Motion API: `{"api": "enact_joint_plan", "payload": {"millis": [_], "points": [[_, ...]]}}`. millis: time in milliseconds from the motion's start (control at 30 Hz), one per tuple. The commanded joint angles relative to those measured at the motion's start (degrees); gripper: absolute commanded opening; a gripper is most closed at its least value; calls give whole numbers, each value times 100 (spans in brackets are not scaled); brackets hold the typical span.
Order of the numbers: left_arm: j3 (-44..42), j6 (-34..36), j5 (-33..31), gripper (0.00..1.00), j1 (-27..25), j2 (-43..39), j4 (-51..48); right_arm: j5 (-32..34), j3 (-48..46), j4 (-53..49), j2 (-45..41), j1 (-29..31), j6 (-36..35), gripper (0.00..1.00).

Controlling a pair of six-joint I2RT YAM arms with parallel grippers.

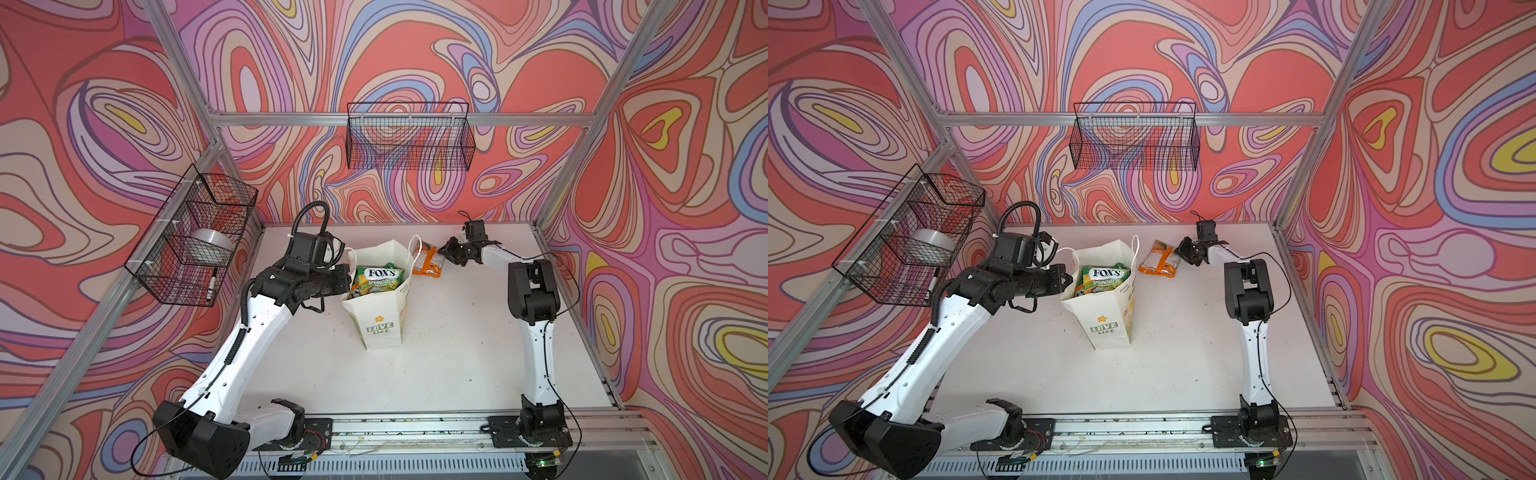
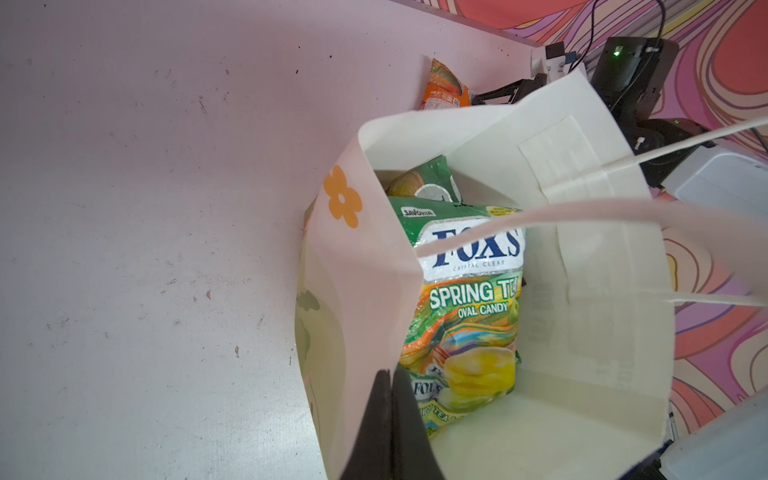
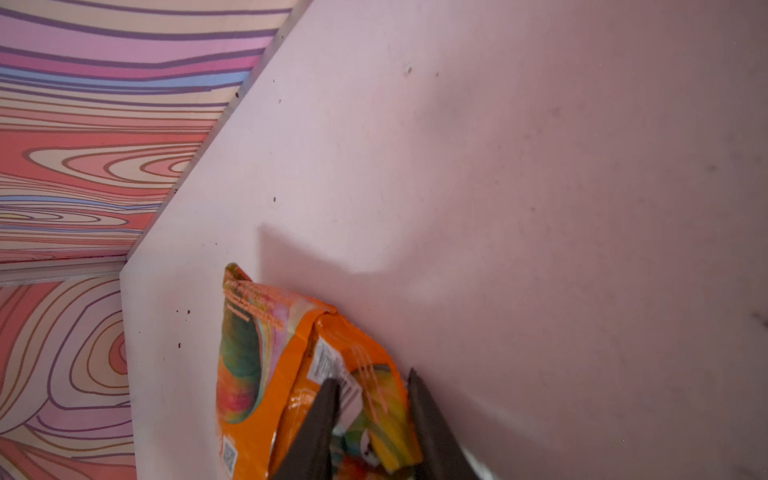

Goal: Place the snacks into the paper bag
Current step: 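Grasp the small orange packet with the right gripper and lift it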

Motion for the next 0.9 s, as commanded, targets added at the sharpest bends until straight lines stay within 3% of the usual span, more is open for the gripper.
{"api": "enact_joint_plan", "payload": {"millis": [0, 300, 633, 867], "points": [[19, 64, -62, 0, 51, 58, -154, -91, -349, -32, -361, 51, 31, 20], [2, 65, -25, 0, 61, 41, -127, -195, -1009, 176, -1482, 49, 29, 0], [2, 84, 125, 0, 64, -11, -99, 593, -1816, -352, -3892, 14, -180, 0], [-7, 88, 352, 0, 62, -56, -39, 709, -1272, -787, -5268, 40, -313, 0]]}}
